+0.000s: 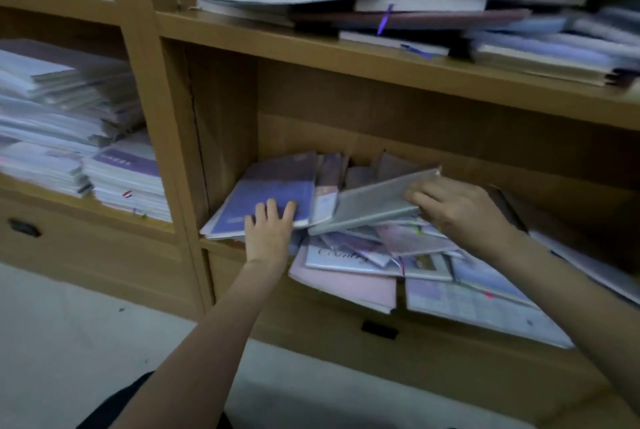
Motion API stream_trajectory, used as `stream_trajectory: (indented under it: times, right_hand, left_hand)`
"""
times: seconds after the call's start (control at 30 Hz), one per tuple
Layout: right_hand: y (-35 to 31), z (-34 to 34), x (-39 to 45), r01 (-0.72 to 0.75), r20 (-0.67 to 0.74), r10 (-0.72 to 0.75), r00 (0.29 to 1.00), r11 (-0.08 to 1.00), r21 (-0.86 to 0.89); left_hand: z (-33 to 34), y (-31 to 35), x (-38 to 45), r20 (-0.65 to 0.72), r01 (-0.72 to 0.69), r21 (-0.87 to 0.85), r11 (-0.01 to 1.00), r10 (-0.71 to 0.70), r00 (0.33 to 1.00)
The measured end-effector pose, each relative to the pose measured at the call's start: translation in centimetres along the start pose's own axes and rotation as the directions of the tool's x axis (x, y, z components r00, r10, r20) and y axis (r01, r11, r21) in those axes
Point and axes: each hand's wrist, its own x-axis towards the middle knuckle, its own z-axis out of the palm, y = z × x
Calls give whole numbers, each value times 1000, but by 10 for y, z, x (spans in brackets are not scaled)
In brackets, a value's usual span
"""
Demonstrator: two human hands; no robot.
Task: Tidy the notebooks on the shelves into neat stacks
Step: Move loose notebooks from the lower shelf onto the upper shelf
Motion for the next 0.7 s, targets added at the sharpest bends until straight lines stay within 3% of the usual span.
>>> stream_trajectory:
  times: [0.07, 0.13, 0.23, 0.27, 0.33, 0.4, 0.47, 0.53, 0.6, 0.7]
  right_hand:
    - [4, -12, -17, -16, -5, 17, 1000, 1000, 19]
    - [8, -26, -23, -52, -4, 52, 999, 998, 43]
    - [10, -48, -13, -120, -86, 125, 988, 991, 60]
    - [10, -53, -9, -137, -140, 145, 979, 989, 63]
    - [5, -64, 1, -165, -237, 185, 954, 981, 102]
    - [-1, -74, 6, -185, -301, 213, 930, 975, 120]
    - [-5, -87, 10, -220, -343, 254, 904, 966, 135]
    - [-6, -104, 14, -256, -355, 315, 880, 945, 204]
    - [-5, -118, 19, -247, -364, 316, 876, 943, 223]
    - [-4, -136, 31, -186, -415, 242, 877, 968, 171]
  left_hand:
    - [-2, 3, -5, 43, -3, 7, 1000, 2, 999]
    - [-9, -4, -5, 172, -36, -10, 999, 37, 984]
    - [-24, -17, -2, 383, -55, -269, 962, 159, 910]
    - [-34, -18, -2, 374, -76, -373, 925, 225, 900]
    - [-63, -15, -7, 200, -185, -514, 838, 326, 924]
    - [-95, -9, -15, -65, -325, -549, 770, 348, 935]
    - [-126, -3, -21, -301, -399, -514, 759, 276, 913]
    - [-150, -3, -24, -474, -382, -504, 774, 122, 872]
    - [-169, -7, -23, -556, -366, -532, 764, 11, 831]
    - [-190, -12, -22, -550, -436, -410, 801, 164, 819]
